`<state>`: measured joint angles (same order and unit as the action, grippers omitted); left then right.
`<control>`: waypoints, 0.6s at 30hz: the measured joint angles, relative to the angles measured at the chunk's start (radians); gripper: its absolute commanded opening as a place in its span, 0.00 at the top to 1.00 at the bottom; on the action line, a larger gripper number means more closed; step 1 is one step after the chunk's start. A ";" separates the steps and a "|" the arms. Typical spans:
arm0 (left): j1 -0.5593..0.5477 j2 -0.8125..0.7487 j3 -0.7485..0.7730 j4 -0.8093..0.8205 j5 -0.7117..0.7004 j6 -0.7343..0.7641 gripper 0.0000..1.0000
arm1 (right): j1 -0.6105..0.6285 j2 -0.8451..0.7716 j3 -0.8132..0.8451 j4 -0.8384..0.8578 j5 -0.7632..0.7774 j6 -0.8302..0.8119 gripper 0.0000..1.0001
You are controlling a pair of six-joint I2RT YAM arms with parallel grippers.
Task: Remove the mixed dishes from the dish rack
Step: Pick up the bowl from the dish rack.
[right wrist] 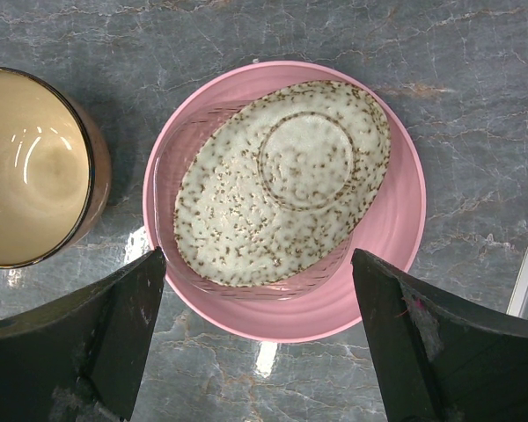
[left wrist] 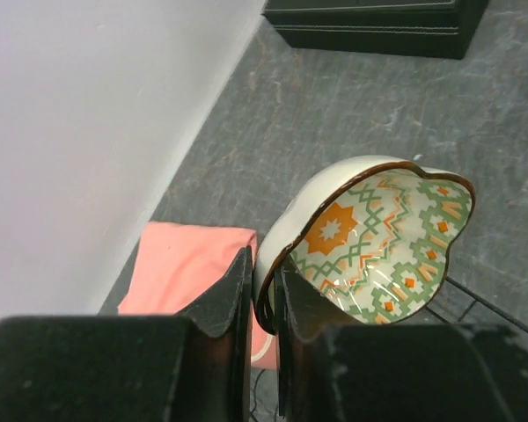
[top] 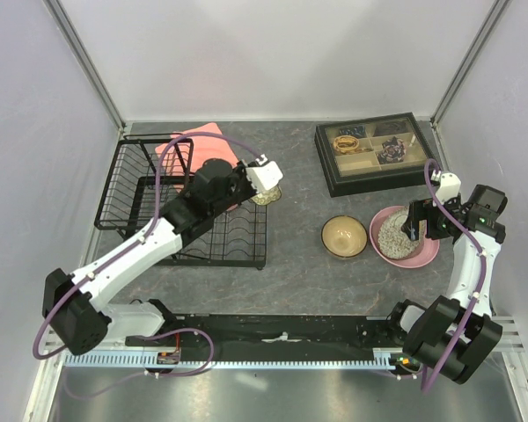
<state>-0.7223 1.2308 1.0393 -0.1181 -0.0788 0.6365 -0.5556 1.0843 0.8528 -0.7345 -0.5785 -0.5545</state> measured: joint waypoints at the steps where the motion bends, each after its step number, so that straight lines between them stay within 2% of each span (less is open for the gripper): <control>1: 0.000 0.018 0.031 -0.027 0.012 -0.008 0.98 | -0.001 0.000 0.000 0.000 0.000 0.000 0.06; 6: 0.000 0.150 0.216 -0.172 0.076 -0.062 0.99 | -0.003 -0.003 -0.002 0.000 -0.001 -0.002 0.06; 18: -0.006 0.411 0.556 -0.437 0.259 -0.230 0.98 | -0.009 -0.062 -0.009 -0.016 -0.025 -0.019 0.05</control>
<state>-0.7288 1.6421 1.5951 -0.5552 0.1799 0.4065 -0.5644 1.0222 0.8436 -0.7506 -0.6033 -0.5739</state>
